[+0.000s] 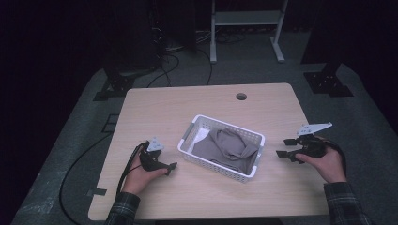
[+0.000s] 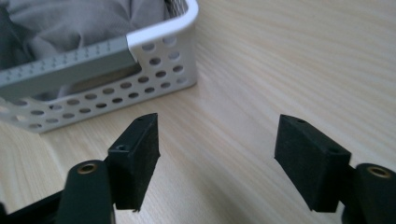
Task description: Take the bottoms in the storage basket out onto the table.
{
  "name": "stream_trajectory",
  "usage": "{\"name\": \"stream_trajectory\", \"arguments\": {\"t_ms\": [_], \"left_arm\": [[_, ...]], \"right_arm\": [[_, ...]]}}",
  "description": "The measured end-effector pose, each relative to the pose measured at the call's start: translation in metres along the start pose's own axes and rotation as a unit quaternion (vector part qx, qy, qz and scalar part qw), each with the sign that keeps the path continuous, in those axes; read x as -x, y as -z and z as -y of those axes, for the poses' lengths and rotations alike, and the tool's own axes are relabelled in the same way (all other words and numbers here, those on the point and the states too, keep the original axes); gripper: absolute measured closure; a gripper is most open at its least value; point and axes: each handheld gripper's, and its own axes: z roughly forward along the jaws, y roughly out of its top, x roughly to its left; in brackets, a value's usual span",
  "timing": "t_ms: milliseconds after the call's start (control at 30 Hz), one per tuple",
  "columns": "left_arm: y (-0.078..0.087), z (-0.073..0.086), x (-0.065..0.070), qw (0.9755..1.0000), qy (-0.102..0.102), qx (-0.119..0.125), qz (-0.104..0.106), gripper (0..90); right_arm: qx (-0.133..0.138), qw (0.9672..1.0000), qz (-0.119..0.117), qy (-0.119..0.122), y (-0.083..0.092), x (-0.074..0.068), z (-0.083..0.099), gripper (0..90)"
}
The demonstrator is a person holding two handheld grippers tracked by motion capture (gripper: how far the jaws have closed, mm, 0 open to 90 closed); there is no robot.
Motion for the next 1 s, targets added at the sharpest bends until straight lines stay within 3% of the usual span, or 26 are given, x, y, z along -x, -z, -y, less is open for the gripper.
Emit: {"name": "stream_trajectory", "arguments": {"t_ms": [167, 333, 667, 1000], "left_arm": [[0.0, 0.0, 0.001, 1.0, -0.003, -0.002, 0.002, 0.0], [0.001, 0.0, 0.002, 1.0, -0.003, -0.002, 0.004, 0.0], [0.0, 0.0, 0.002, 1.0, -0.003, -0.001, 0.004, 0.0], [-0.001, -0.001, 0.002, 1.0, -0.004, -0.002, 0.004, 0.0]], "right_arm": [[0.02, 0.9998, 0.007, 0.002, 0.008, -0.004, -0.011, 23.0], [0.044, 0.999, -0.006, 0.006, 0.015, -0.007, -0.024, 19.8], [0.048, 0.9985, -0.02, 0.02, 0.009, -0.019, -0.042, 16.6], [0.068, 0.9966, -0.027, 0.037, 0.006, -0.031, -0.056, 16.8]]}}
